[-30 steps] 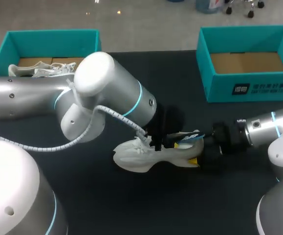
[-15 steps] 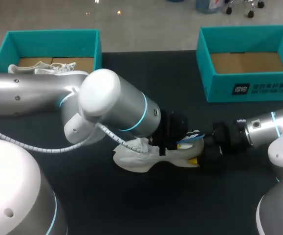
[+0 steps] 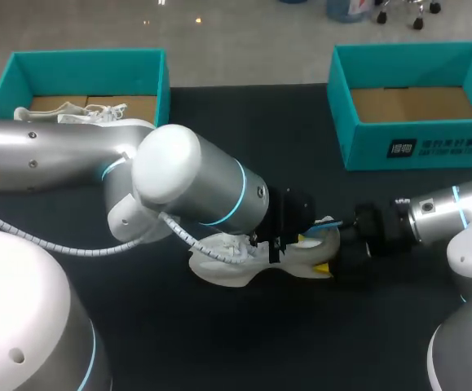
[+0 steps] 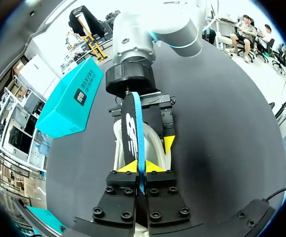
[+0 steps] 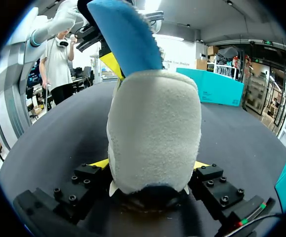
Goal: Take the shoe out of the shoebox, open the shoe tongue, remove and reinsert the insole, then place the shoe into the shoebox
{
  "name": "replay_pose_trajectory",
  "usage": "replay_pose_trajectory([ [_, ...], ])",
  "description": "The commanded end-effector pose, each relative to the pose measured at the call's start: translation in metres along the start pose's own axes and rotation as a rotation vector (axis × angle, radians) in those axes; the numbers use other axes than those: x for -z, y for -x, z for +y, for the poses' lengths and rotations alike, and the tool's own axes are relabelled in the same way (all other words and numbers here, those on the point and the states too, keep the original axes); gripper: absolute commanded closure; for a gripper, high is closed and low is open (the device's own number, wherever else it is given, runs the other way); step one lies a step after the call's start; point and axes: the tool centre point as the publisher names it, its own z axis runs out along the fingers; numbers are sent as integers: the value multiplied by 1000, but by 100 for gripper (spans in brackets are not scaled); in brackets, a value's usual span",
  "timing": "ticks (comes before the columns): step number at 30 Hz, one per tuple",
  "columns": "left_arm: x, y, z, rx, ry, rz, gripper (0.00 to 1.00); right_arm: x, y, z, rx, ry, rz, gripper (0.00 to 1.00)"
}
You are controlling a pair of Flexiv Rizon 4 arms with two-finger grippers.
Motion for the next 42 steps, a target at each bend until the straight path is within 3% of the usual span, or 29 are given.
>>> replay_pose_trajectory([
  [1, 18, 0, 2, -2, -26, 3, 100, -1, 0, -2, 1, -2, -1, 100],
  [15, 37, 17, -35, -42, -116, 29, 100, -1, 0, -2, 1, -2, -1, 100],
  [26, 39, 25, -58, -87, -153, 48, 100, -1, 0, -2, 1, -2, -1, 100],
  [42, 76, 38, -92, -167, -278, 60, 100, -1, 0, -2, 1, -2, -1, 100],
])
